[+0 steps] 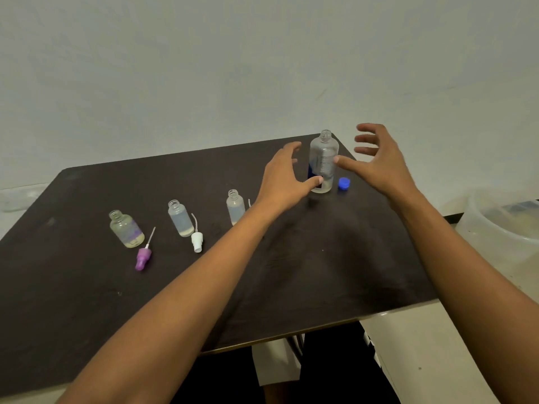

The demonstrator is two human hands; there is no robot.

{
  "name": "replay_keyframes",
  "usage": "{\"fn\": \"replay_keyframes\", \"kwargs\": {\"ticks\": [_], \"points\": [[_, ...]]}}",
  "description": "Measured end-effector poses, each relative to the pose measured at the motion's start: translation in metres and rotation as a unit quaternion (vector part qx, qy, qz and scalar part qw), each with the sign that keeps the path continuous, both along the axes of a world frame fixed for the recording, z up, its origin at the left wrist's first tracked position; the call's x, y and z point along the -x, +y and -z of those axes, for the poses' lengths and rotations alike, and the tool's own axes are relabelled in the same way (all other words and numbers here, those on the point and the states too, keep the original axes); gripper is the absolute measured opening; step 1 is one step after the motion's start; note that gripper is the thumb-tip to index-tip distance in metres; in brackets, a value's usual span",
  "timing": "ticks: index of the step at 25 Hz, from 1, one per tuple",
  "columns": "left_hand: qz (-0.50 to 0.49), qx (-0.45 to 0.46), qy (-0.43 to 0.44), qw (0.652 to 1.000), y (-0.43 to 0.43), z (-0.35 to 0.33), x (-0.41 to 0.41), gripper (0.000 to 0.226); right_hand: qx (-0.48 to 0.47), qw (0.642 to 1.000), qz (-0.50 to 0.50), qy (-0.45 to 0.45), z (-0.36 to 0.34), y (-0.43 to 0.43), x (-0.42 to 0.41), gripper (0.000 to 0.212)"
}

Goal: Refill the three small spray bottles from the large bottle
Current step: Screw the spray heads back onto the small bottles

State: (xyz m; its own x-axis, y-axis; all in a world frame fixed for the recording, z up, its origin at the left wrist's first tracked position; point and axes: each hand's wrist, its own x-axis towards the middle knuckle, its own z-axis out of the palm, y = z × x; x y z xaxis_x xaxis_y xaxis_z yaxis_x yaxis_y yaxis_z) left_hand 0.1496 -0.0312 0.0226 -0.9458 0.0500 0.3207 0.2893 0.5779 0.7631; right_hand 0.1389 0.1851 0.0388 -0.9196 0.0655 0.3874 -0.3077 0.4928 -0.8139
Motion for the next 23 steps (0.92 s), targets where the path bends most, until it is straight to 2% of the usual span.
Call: {"fn": "replay_keyframes", "kwargs": {"ticks": [4, 9, 14, 18, 23], "points": [[-0.009, -0.055, 0.045, 0.997, -0.031, -0.015, -0.055, 0.075, 0.028, 0.997, -0.023, 0.071, -0.025, -0.012, -0.056, 0.067], [-0.026, -0.078, 0.07, 0.994, -0.071, -0.021, -0.108, 0.062, 0.048, 0.988, -0.123, 0.085, -0.018, -0.047, -0.112, 0.051], [-0.048, -0.086, 0.068, 0.993, -0.106, -0.01, -0.136, 0.061, 0.008, 0.989, -0.139, 0.052, -0.003, -0.069, -0.122, 0.051], [-0.067, -0.068, 0.062, 0.994, -0.122, 0.005, -0.138, 0.063, -0.026, 0.987, -0.148, 0.063, 0.003, -0.081, -0.116, 0.044], [-0.111, -0.029, 0.01, 0.993, -0.128, 0.027, -0.115, 0.079, -0.154, 0.966, -0.182, 0.097, 0.025, -0.096, -0.093, 0.04]]}}
